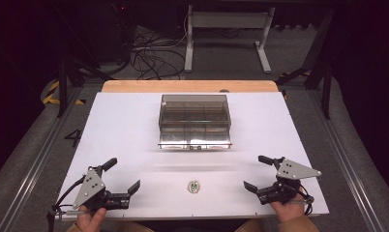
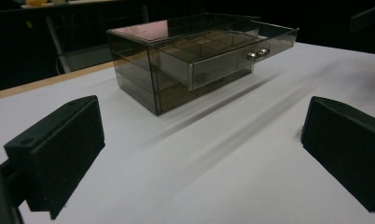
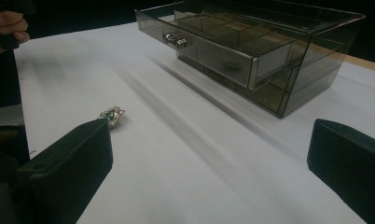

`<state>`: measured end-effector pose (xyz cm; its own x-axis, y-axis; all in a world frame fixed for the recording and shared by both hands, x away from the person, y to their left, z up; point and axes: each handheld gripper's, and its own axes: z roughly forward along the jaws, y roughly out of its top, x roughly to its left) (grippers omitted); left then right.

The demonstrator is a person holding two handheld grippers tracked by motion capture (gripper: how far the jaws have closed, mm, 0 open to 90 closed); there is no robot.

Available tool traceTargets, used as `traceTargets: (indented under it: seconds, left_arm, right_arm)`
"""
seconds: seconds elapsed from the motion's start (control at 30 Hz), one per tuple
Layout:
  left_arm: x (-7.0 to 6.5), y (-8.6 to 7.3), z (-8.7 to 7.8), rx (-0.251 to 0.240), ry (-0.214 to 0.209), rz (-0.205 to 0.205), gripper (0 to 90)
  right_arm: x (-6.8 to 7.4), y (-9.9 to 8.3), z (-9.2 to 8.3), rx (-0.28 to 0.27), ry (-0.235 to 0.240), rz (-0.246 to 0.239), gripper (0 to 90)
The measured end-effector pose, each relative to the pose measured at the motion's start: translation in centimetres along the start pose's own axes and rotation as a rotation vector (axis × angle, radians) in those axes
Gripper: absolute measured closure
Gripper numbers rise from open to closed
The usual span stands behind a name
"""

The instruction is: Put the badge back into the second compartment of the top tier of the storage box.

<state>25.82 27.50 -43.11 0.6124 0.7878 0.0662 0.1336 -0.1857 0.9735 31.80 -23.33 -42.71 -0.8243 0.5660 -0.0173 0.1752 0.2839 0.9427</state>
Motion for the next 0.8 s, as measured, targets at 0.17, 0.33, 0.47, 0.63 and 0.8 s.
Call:
traceTargets:
  seconds: [0.17,0.33,0.47,0.63,0.8]
  left_arm:
    - [-0.01,0.05,-0.13,0.012,0.015,0.011,0.3]
    - [0.02,-0.01,-0.28,0.01,0.021,0.004,0.4]
    - [0.06,0.05,-0.41,0.01,0.028,0.005,0.4]
    - [0.08,0.03,-0.41,0.013,0.033,0.011,0.5]
    - [0.09,0.05,-0.46,0.019,0.028,0.02,0.5]
  right_arm:
    - [0.05,-0.01,0.0,0.003,0.002,0.005,1.1]
    - [0.04,0.06,0.12,0.004,0.008,-0.001,2.1]
    - [0.1,0.1,0.18,0.004,0.011,-0.004,2.1]
    - [0.11,0.1,0.15,0.004,0.011,-0.003,2.1]
    - [0.17,0.13,0.18,0.008,0.01,-0.002,2.1]
